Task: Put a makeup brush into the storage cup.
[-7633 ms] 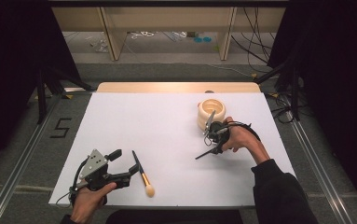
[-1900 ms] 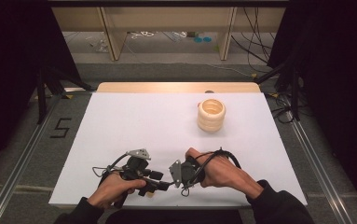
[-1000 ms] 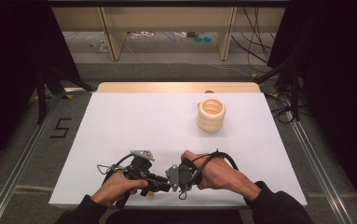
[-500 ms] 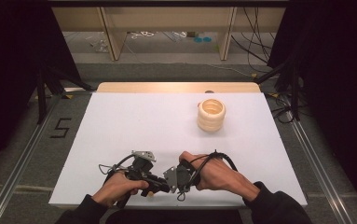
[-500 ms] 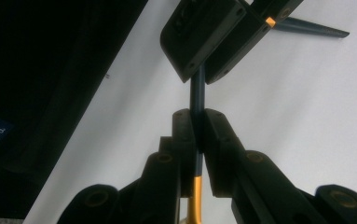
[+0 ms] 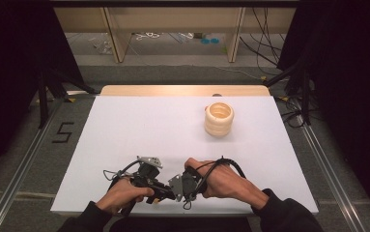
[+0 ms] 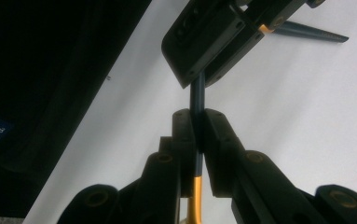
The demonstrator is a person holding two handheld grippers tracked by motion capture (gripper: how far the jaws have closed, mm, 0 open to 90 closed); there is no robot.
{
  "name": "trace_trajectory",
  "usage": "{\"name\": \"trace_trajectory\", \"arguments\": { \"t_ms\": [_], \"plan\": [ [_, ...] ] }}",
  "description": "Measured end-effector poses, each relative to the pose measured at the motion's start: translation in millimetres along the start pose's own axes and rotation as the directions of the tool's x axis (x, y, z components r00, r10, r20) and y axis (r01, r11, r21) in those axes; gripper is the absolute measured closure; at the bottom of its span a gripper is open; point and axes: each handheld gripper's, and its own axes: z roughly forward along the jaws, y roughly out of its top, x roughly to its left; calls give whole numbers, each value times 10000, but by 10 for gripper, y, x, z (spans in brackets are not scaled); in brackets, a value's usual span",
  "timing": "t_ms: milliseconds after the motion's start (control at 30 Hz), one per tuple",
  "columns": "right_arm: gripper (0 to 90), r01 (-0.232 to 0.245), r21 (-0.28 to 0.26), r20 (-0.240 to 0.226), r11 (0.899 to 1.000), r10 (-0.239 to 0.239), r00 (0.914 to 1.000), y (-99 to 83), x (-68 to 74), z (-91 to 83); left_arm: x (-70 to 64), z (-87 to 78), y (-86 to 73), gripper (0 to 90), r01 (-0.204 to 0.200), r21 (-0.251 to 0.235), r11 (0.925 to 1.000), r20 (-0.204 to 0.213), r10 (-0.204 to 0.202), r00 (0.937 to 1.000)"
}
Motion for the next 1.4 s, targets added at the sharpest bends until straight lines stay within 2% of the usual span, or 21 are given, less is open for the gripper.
{"name": "trace_trajectory", "arguments": {
  "t_ms": [267,367,667,733,800,867,933,967,1000,1033,1067,1100,1133,1167,1200,1233,1267,1300,1367,1400],
  "plan": [
    [833,111,-2,73,9999,-111,9999,10,-1,-8,8,4,4,804,-59,81,9999,8,59,10000],
    [833,140,194,180,9997,-144,9997,20,0,-25,4,7,4,826,-66,53,10000,-33,66,10000],
    [829,87,107,212,9999,-90,9997,20,-1,-25,8,-4,1,840,-144,178,9997,-77,145,9999],
    [814,-161,26,233,9999,160,9996,14,-6,-35,9,-3,0,840,-228,13,9997,-272,228,9994],
    [744,-348,-116,183,9993,350,9992,-3,-21,-62,28,-13,-2,840,-312,-86,9995,-326,309,9990],
    [667,-921,-301,630,9953,938,9936,-31,-34,-131,35,-28,-2,840,-229,-223,9995,-342,222,9992],
    [595,-1481,-568,811,9873,1524,9850,-89,-52,-196,42,-45,0,840,-182,-354,9992,-446,166,9989],
    [577,-1843,-619,1320,9809,1910,9727,-118,-55,-242,54,-68,6,840,-283,-196,9994,-473,273,9985],
    [575,-2295,-764,1389,9703,2383,9612,-156,-59,-275,50,-66,1,840,-199,-436,9989,-586,173,9981],
    [561,-2541,-928,1491,9627,2658,9524,-194,-65,-307,61,-84,6,840,-272,-387,9989,-558,251,9981],
    [539,-2818,-1227,1667,9516,2997,9394,-233,-75,-333,61,-96,10,841,-311,-403,9987,-670,284,9973],
    [518,-3206,-1515,1797,9350,3449,9213,-272,-77,-365,59,-97,6,841,-268,-615,9977,-753,221,9969],
    [500,-3526,-1830,1822,9177,3841,9051,-310,-81,-396,67,-118,14,841,-298,-587,9978,-752,254,9968],
    [476,-3905,-2201,1872,8939,4316,8824,-347,-73,-422,64,-123,13,841,-297,-795,9964,-924,223,9955],
    [459,-3929,-2685,2025,8795,4503,8696,-397,-92,-442,69,-141,19,841,-320,-903,9954,-994,230,9948],
    [441,-4268,-3097,1901,8497,4951,8478,-441,-91,-458,68,-153,22,841,-300,-1008,9944,-1087,190,9939],
    [427,-4505,-3399,1912,8255,5297,8264,-488,-88,-476,69,-172,27,841,-333,-1056,9939,-1137,212,9933],
    [412,-4779,-3652,1961,7989,5678,7995,-538,-83,-493,73,-197,37,841,-381,-1001,9943,-1201,259,9924],
    [393,-5335,-4268,1869,7302,6485,7379,-626,-63,-521,65,-226,43,841,-337,-1206,9921,-1383,168,9902],
    [381,-5565,-4514,1683,6975,6791,7145,-671,-56,-538,66,-245,48,841,-395,-1387,9895,-1507,183,9884]
  ]
}}
